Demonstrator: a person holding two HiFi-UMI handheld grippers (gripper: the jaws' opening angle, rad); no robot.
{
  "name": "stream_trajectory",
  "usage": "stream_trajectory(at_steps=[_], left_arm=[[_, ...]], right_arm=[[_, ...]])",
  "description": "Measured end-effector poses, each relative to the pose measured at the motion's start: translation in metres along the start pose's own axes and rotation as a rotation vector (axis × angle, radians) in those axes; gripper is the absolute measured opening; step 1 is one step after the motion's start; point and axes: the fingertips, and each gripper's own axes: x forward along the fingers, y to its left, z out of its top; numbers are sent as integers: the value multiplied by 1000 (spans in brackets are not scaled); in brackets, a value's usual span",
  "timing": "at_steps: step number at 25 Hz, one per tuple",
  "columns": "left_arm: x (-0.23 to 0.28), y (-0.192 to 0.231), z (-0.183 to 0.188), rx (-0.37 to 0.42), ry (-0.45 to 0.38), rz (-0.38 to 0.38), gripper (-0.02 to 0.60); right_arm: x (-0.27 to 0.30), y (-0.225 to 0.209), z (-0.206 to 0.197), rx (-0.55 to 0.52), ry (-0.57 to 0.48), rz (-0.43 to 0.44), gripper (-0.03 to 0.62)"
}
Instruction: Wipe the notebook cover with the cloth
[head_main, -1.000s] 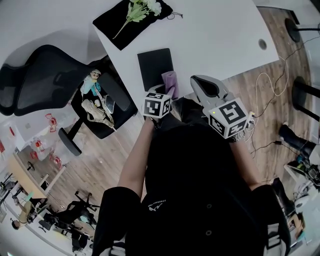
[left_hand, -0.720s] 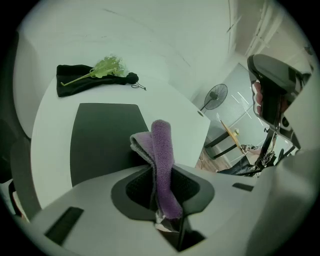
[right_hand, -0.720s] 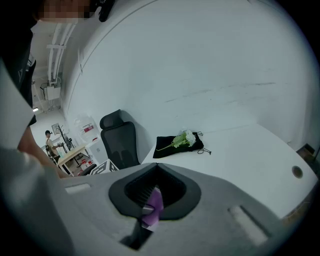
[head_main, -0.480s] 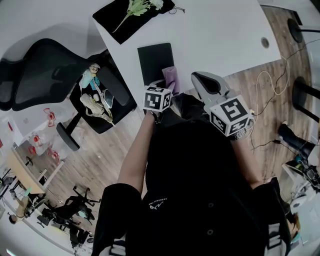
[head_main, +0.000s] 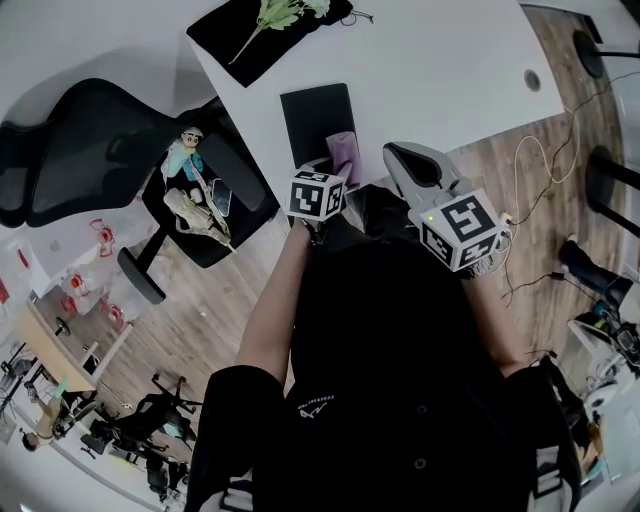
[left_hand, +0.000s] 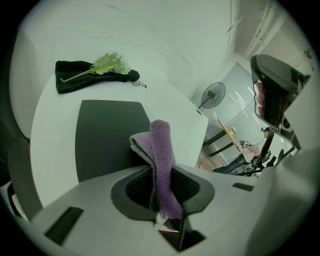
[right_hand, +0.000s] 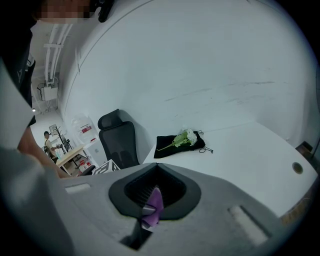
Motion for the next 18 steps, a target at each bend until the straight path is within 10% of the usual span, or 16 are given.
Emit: stream_trajectory(at_steps=[18], left_arm=[[-24, 31, -9, 23, 25, -10, 84]], right_arm=[[24, 27, 5, 29, 0, -28, 5]])
